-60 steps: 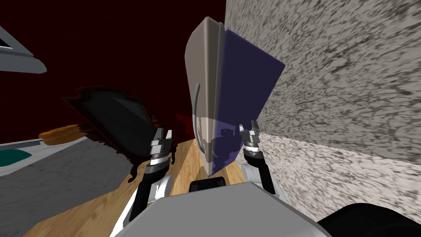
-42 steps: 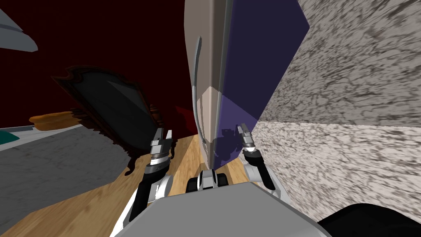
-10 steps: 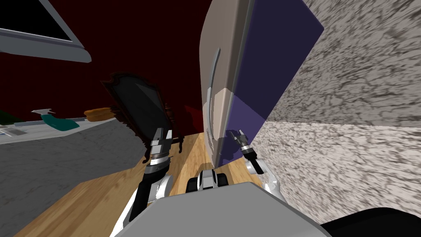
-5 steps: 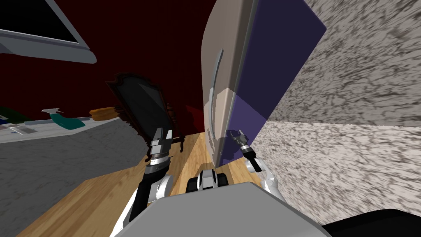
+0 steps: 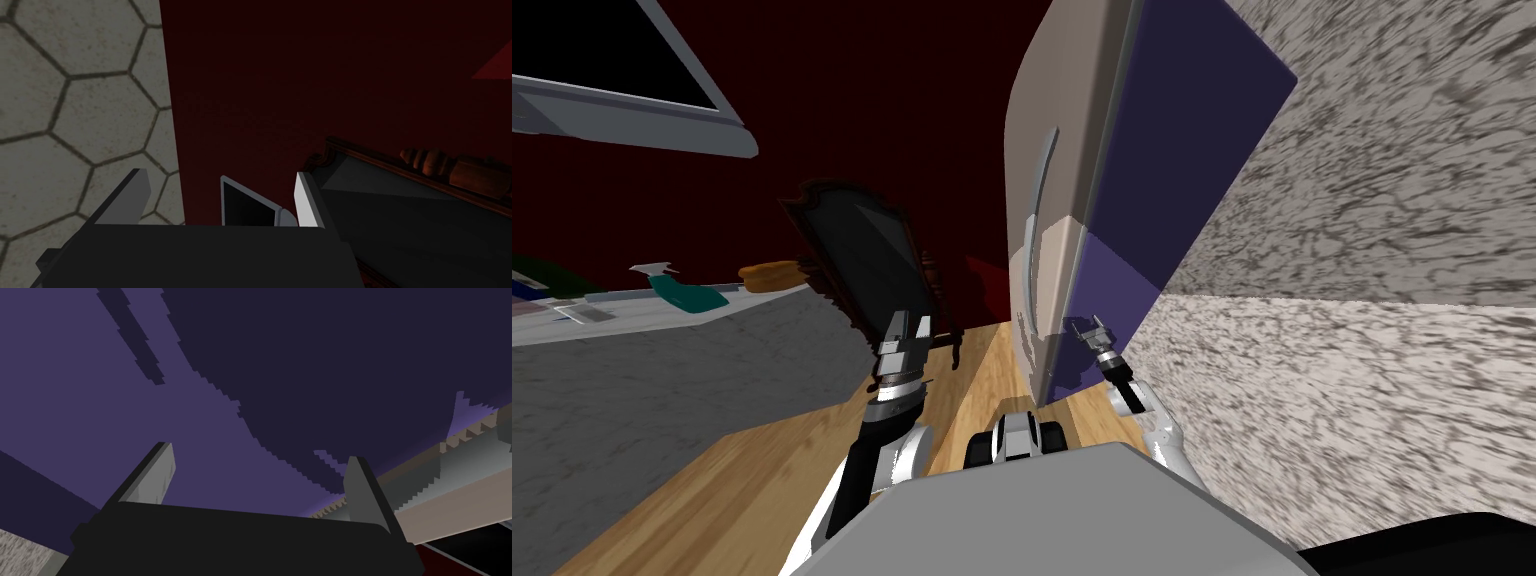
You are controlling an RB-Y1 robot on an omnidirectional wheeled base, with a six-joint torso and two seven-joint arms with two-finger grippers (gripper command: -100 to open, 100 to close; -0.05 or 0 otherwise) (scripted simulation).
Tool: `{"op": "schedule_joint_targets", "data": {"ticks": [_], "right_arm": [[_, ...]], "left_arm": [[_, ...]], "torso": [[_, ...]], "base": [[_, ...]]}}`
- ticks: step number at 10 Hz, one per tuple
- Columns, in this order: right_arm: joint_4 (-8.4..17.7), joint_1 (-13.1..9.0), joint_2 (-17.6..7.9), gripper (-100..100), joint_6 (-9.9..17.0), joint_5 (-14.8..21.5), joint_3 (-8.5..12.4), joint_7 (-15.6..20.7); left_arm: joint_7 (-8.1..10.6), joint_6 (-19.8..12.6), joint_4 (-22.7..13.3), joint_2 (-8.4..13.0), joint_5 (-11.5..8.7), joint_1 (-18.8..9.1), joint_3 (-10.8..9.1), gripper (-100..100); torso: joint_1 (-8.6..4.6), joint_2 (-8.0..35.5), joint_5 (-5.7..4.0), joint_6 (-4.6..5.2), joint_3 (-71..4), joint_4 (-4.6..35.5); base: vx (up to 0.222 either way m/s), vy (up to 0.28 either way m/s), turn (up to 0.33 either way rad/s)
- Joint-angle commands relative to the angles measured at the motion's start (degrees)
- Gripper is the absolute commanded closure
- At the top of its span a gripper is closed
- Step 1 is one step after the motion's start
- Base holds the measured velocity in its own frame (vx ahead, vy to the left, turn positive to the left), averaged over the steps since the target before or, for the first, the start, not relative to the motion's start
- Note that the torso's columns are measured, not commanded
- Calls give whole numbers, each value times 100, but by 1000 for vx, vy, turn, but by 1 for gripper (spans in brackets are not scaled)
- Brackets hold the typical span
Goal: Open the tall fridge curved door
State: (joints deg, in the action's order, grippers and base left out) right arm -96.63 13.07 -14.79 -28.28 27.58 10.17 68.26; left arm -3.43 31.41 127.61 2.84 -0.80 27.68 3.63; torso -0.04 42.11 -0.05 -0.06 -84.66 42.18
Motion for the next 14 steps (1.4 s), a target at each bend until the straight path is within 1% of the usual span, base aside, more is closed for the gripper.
{"op": "schedule_joint_targets", "data": {"ticks": [1,3,4,5,6,7,8,9,10,11,12,13,14], "right_arm": [[361,-245,-10,-100,-27,218,97,449],[376,-245,-10,-100,-27,218,97,705],[612,-403,1,-100,-63,360,165,912],[612,-403,1,-100,-63,360,165,1057],[835,-564,18,-100,-100,497,232,1223],[844,-564,18,-100,-100,497,232,1369],[844,-564,18,-100,-100,497,232,1438],[1072,-729,41,-100,-139,630,299,1652],[1072,-729,41,-100,-139,630,299,1778],[1293,-895,68,-100,-180,759,366,1958],[1293,-895,68,-100,-180,759,366,2101],[1507,-1061,100,-100,-221,882,431,2280],[1507,-1061,100,-100,-221,882,431,2406]], "left_arm": [[0,0,0,0,0,0,0,0],[0,0,0,0,0,0,0,0],[0,0,0,0,0,0,0,0],[0,0,0,0,0,0,0,0],[0,0,0,0,0,0,0,0],[0,0,0,0,0,0,0,0],[0,0,0,0,0,0,0,0],[0,0,0,0,0,1,0,0],[0,0,0,0,0,0,0,0],[0,0,0,0,0,0,0,0],[0,0,0,0,0,0,0,0],[0,0,0,0,0,0,0,0],[0,0,0,0,0,0,0,0]], "torso": [[0,-2,1,0,-2,0],[1,-20,-1,-7,-13,-8],[-6,-21,-3,-7,-13,-8],[-6,-32,-8,-11,-18,-15],[-7,-42,-9,-13,-24,-20],[-9,-55,-12,-14,-32,-27],[-11,-56,-13,-16,-33,-28],[-15,-62,-18,-21,-35,-35],[-11,-77,-22,-30,-43,-44],[-13,-85,-26,-27,-48,-53],[-14,-90,-33,-34,-50,-63],[-14,-95,-35,-35,-53,-67],[-7,-104,-34,-45,-58,-68]], "base": [[-32,59,-3],[-21,32,3],[-22,29,-1],[-22,34,0],[-29,49,1],[-26,42,-4],[-5,15,-10],[-16,35,-16],[-16,37,-1],[-33,35,-7],[-23,33,-6],[-26,48,-22],[-19,43,-4]]}}
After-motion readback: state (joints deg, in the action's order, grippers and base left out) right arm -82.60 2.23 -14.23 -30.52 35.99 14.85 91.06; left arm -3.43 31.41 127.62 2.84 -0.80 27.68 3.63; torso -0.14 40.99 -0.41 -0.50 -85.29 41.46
